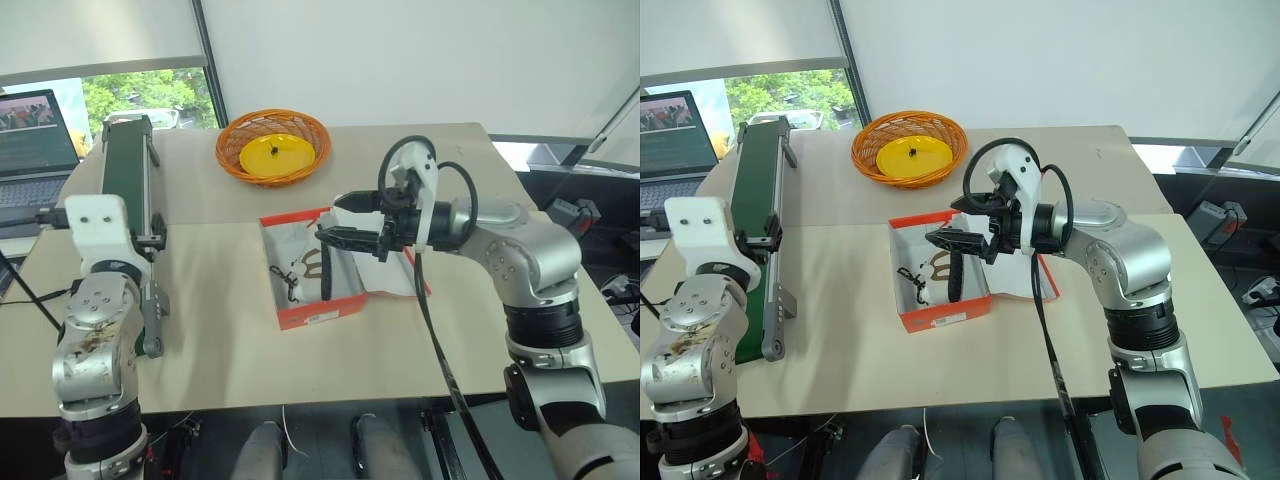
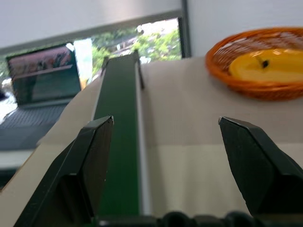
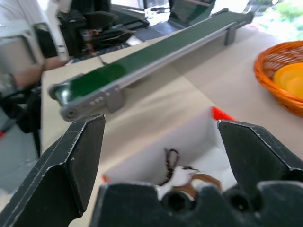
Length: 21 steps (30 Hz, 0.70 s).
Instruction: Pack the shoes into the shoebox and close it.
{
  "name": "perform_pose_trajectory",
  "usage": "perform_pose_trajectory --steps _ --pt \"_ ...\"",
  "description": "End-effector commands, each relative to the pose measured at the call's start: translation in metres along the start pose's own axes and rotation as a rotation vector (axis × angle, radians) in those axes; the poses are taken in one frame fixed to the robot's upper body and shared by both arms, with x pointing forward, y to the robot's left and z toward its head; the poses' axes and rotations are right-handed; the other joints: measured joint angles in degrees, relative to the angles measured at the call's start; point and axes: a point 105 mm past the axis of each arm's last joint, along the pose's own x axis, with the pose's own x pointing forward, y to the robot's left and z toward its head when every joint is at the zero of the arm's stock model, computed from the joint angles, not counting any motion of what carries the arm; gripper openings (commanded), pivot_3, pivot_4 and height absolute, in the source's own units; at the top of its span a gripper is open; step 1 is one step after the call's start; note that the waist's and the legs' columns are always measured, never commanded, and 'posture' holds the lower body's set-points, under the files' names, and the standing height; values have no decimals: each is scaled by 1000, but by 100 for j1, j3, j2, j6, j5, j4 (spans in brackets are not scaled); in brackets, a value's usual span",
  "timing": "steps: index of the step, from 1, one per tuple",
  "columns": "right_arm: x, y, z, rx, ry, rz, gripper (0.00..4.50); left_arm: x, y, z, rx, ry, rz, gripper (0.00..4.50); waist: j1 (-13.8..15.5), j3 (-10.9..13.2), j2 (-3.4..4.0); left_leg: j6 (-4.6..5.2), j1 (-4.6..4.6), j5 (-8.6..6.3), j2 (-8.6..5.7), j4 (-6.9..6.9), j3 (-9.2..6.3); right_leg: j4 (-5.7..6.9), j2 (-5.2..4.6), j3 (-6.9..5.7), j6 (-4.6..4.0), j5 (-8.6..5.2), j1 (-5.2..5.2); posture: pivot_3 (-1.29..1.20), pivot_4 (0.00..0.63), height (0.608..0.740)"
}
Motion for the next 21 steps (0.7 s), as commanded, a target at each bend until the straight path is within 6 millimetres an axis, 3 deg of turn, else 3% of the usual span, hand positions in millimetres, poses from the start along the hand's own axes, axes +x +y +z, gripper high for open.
perform_pose_trajectory --steps 1,6,14,21 --pt "2 -5 16 -82 -61 -36 4449 -7 9 16 8 -60 37 3810 12 0 0 -1 0 1 0 0 0 0 -1 0 0 0 0 0 150 740" --pt "4 -6 10 -100 -51 -42 4500 -8 19 14 -16 -46 84 4459 28 0 0 -1 -1 0 -1 0 0 -3 -3 0 0 0 1 0 150 740" --pt "6 -9 17 -158 -123 -88 4500 -8 57 -9 -84 46 254 4459 14 0 0 -2 1 0 -1 0 0 0 -2 0 -1 0 0 0 150 740" --pt "7 -4 17 -136 -139 -94 4500 12 60 0 -166 9 222 4459 59 0 -1 -5 5 2 -2 0 -1 0 -4 -1 0 1 6 0 150 740"
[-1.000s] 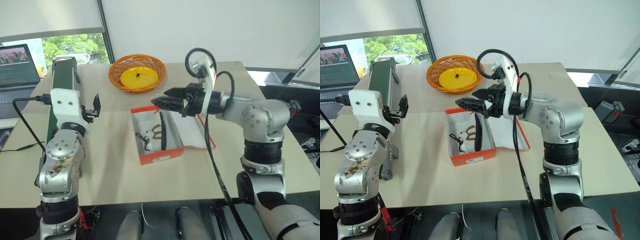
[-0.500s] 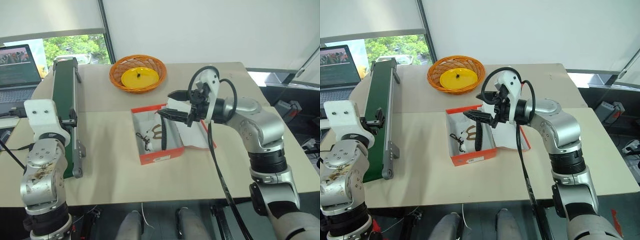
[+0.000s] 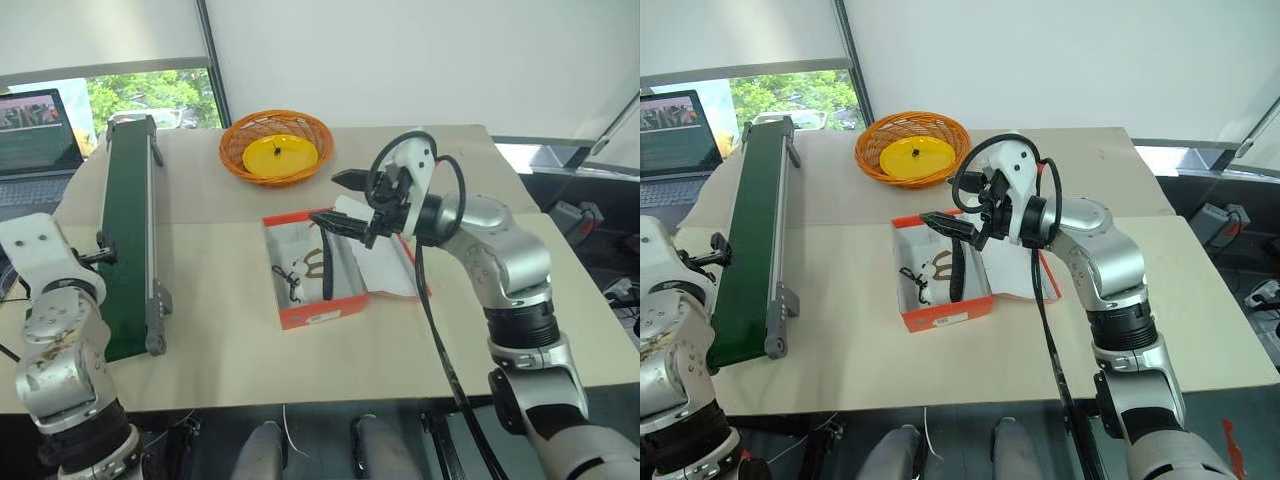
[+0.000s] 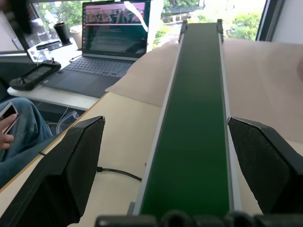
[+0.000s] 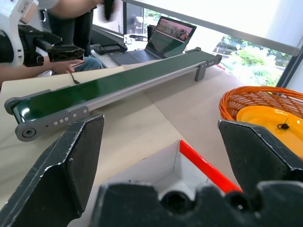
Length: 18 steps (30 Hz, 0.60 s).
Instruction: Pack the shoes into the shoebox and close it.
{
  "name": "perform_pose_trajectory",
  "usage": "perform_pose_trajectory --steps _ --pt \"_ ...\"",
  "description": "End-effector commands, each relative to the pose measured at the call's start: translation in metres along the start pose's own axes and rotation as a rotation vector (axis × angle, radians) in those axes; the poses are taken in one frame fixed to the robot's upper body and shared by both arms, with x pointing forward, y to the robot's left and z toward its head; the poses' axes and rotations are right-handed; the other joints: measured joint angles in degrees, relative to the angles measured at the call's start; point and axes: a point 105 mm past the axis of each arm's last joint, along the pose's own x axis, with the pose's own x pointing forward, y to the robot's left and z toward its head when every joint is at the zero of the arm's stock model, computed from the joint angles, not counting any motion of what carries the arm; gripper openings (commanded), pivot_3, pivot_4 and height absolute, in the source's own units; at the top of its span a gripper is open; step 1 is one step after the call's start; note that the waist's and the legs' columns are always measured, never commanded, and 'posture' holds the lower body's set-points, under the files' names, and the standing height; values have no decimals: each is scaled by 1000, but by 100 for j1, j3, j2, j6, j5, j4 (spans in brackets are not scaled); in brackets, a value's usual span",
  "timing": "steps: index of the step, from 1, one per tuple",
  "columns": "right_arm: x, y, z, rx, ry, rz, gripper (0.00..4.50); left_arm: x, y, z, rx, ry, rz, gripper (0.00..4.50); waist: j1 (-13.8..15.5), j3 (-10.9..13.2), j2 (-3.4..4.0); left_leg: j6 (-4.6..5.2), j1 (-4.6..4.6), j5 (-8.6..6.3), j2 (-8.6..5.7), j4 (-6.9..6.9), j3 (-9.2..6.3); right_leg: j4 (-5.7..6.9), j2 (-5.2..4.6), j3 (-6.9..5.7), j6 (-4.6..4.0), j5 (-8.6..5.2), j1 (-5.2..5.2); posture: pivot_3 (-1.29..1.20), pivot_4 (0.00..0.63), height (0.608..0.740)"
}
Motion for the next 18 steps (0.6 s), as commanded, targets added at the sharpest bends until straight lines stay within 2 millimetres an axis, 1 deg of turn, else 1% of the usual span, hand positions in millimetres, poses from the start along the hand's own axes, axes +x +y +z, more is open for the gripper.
perform_pose_trajectory --steps 1,6,8,11,15,18 --pt "-3 3 13 -1 -51 -10 4500 6 -3 18 -7 -66 -23 4459 -4 0 0 0 0 0 0 0 0 0 0 0 0 0 0 0 150 740" --pt "-2 7 12 18 -52 -36 4500 14 -17 18 22 -52 -52 4459 -24 0 0 0 -2 0 0 -1 0 2 -1 1 0 0 -4 0 150 740" --pt "-1 8 11 18 -54 -45 4500 15 -26 20 12 -68 -82 4459 -36 0 0 0 -1 0 0 -2 0 3 -1 1 0 0 -4 0 150 740" --pt "1 8 8 24 -49 -66 4500 19 -40 25 78 -104 -141 4459 -35 0 0 0 -1 0 1 -2 0 6 1 1 0 0 -5 0 150 740" --pt "2 4 5 41 -48 -100 4500 25 -46 24 108 -109 -161 4459 -39 0 0 0 -1 0 -1 -2 1 5 -1 2 -1 0 -5 0 150 740" --pt "3 4 1 50 -40 -114 4500 29 -49 17 111 -87 -165 4459 -43 0 0 0 -1 -1 0 -3 0 6 0 2 -1 0 -7 0 150 740"
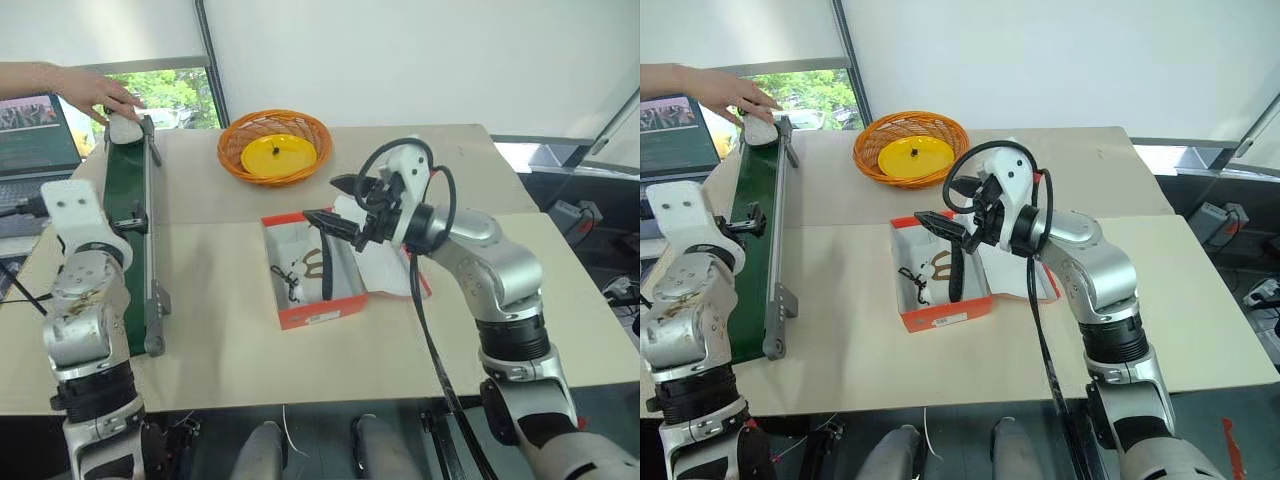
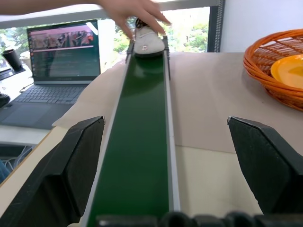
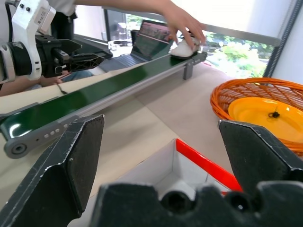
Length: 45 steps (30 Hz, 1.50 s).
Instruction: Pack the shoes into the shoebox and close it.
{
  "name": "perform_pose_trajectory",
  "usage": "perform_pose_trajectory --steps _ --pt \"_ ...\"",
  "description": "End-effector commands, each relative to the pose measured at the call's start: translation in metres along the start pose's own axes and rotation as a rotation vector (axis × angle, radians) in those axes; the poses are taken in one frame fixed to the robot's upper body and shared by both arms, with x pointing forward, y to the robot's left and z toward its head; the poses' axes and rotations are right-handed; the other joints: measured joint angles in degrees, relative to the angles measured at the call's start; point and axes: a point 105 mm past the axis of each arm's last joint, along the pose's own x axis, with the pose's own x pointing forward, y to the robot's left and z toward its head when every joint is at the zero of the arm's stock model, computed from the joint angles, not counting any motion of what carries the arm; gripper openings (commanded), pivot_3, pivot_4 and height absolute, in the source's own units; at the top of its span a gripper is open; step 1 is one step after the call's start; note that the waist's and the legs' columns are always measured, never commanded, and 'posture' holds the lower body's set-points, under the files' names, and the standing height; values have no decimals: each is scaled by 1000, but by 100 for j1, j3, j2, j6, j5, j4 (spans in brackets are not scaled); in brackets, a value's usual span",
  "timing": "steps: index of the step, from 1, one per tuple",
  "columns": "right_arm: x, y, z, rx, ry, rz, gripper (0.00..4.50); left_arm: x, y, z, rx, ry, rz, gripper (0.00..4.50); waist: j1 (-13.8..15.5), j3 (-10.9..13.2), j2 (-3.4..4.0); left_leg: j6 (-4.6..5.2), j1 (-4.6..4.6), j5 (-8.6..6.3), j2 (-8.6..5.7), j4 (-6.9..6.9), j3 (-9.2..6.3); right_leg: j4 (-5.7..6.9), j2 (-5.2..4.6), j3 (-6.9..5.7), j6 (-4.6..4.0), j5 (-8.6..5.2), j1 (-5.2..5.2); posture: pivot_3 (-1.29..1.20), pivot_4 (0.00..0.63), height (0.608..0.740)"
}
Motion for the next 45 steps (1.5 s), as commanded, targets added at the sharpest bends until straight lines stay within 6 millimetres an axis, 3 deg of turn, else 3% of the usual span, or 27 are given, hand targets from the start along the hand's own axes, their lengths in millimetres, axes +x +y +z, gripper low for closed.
perform_pose_trajectory --steps 1,10,18,24,32,45 --pt "-1 0 6 -19 -22 -21 4500 3 2 7 21 -36 9 4459 0 0 0 0 0 0 0 0 0 1 0 0 0 0 0 0 150 740" --pt "3 11 2 -4 -11 3 4500 7 7 -4 10 4 60 4459 2 0 0 0 0 0 0 0 0 2 -1 0 0 0 -1 0 150 740" --pt "-1 20 -5 60 -4 31 4500 -1 -1 -16 -18 21 36 4459 0 0 0 0 -1 0 -1 0 -1 1 -2 0 0 0 0 0 150 740" --pt "-8 22 -14 61 10 65 4500 -5 13 -30 1 73 94 4459 1 0 0 0 0 0 0 1 0 3 -1 0 0 0 0 0 150 740" --pt "-12 44 -13 65 50 286 4500 3 15 -37 -43 106 89 4459 4 0 0 0 4 0 -1 2 0 2 -1 -1 0 0 4 0 150 740" --pt "-14 46 -16 50 69 271 4500 26 11 -27 5 81 65 4459 -1 -1 -2 0 4 0 -1 1 0 3 -1 -1 0 0 2 0 150 740"
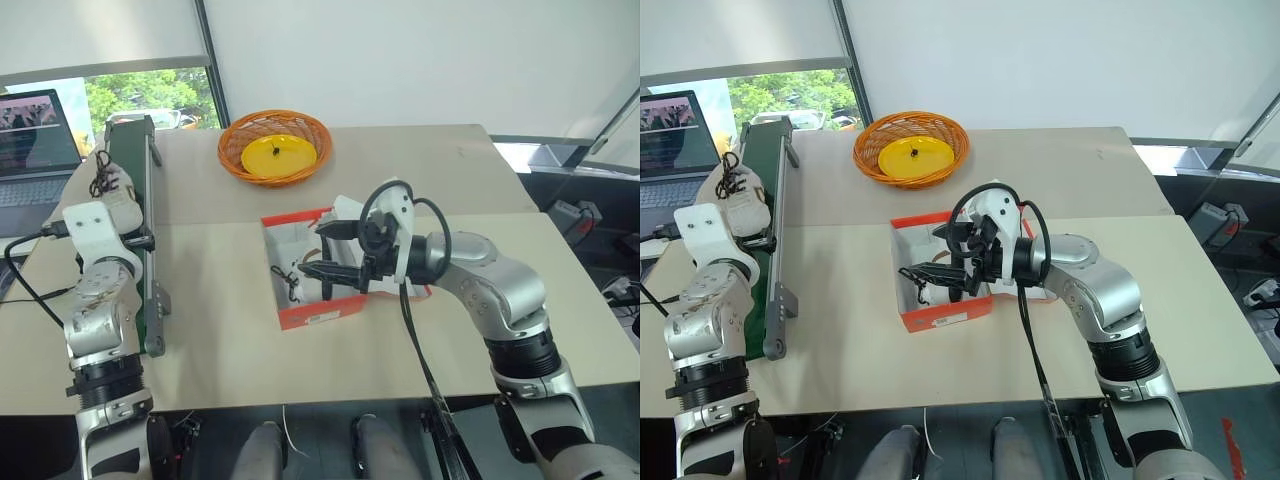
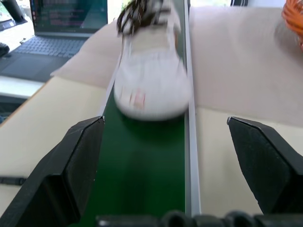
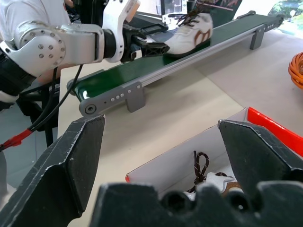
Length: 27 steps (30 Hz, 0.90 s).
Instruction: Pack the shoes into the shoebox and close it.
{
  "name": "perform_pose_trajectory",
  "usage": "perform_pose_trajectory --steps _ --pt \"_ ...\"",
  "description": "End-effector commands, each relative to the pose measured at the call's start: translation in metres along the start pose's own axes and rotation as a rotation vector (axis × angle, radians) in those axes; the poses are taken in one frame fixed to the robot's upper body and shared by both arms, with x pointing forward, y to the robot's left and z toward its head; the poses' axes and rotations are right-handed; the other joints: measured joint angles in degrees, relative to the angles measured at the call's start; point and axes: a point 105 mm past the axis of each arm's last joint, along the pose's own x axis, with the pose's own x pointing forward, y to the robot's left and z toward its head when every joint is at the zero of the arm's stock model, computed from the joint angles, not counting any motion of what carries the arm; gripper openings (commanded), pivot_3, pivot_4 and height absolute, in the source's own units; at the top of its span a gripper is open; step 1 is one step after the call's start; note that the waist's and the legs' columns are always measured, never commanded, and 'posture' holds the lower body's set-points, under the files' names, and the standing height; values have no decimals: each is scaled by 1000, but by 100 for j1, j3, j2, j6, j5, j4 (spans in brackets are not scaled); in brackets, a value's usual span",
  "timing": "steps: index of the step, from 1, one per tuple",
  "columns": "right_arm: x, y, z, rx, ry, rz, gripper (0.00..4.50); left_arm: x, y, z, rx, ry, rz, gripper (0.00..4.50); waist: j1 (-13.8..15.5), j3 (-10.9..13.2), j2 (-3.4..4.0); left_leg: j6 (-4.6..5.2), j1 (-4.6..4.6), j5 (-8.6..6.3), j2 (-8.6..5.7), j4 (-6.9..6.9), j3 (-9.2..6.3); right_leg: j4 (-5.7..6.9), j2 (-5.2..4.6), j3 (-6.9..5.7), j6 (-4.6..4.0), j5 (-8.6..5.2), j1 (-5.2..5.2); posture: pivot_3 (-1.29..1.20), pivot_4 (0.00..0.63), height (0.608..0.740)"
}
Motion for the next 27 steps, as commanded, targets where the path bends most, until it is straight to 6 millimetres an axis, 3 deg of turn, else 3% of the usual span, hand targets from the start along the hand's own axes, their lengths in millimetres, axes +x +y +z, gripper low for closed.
perform_pose_trajectory --steps 1,7,9,12,19,23,27 --pt "-2 6 9 -36 -33 6 4500 4 0 18 16 -68 -7 4459 11 0 0 0 0 0 0 0 0 0 0 0 0 0 0 0 150 740" --pt "-6 5 5 -39 -20 -25 4500 9 4 13 -41 -36 17 4459 20 0 0 0 -1 0 0 1 -1 0 -1 -1 0 0 1 0 150 740" --pt "-7 4 6 -40 -21 -34 4500 10 -1 -2 -101 43 -7 4459 14 0 0 0 -1 0 0 1 -1 0 -2 -1 0 0 1 0 150 740" --pt "-8 0 6 -46 -16 -53 4500 10 -3 -17 -231 119 7 3744 20 -1 -1 0 0 0 -1 1 -1 1 -2 -1 0 0 1 0 150 740" --pt "-13 -7 6 -64 8 -95 4500 6 2 -24 -350 171 75 1336 43 -1 -1 -3 32 2 -1 2 0 8 -2 -1 1 -1 28 0 150 740" --pt "-14 -8 6 -65 10 -98 4500 5 -3 -7 -352 105 58 116 36 -1 -1 -5 37 4 1 1 1 11 2 0 0 0 29 0 150 740" --pt "-13 -10 7 -63 11 -106 4500 -5 -24 43 -271 -118 -38 21 63 1 -7 -7 28 5 1 2 0 10 2 -1 -1 1 23 0 150 740"
